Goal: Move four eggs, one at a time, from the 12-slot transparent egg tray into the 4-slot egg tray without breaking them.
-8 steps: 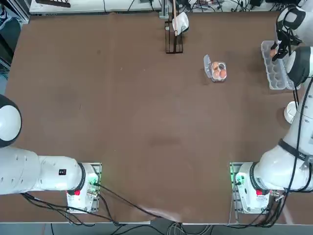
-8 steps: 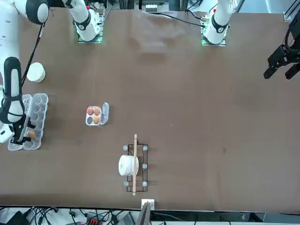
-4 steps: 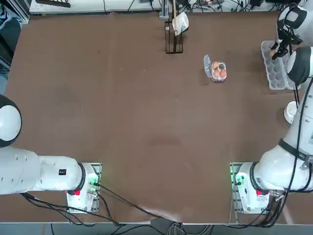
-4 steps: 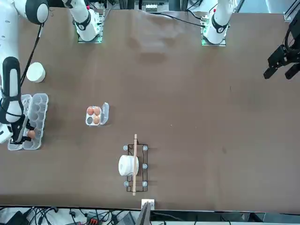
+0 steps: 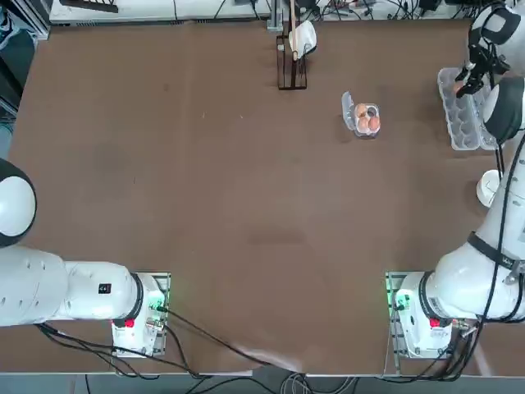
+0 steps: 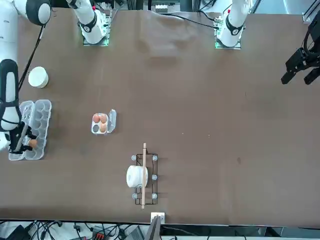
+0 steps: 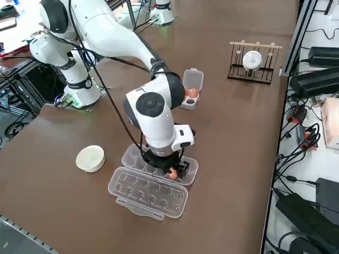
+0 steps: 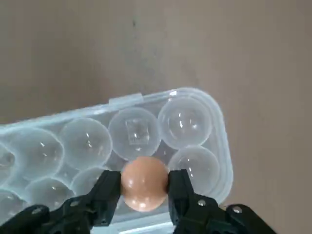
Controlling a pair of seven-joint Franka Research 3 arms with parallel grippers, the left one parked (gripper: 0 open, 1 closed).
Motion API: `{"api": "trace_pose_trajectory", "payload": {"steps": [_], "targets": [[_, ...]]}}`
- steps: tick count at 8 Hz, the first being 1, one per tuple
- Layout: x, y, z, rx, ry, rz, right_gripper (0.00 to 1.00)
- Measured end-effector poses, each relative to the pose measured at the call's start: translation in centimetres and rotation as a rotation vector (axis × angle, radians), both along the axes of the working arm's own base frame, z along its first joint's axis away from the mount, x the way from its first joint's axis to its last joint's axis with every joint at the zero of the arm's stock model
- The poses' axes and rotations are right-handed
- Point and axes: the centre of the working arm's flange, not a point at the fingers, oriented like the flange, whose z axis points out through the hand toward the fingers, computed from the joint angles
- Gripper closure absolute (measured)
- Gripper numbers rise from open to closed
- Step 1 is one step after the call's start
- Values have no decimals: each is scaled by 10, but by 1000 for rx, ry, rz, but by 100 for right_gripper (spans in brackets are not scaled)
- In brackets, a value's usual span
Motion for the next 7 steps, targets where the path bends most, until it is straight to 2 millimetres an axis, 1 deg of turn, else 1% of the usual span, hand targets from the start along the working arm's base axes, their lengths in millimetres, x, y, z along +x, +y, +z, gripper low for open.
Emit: {"api": "trace_pose_trajectory", "payload": {"steps": [3,4,5,6,7], "targets": [[-5,10,54,73,39,-135,44],[-11,15,66,89,56,-194,44],[-18,26,73,95,80,-257,44],[-23,44,80,90,104,-333,44],[-28,70,90,82,130,-419,44]]}}
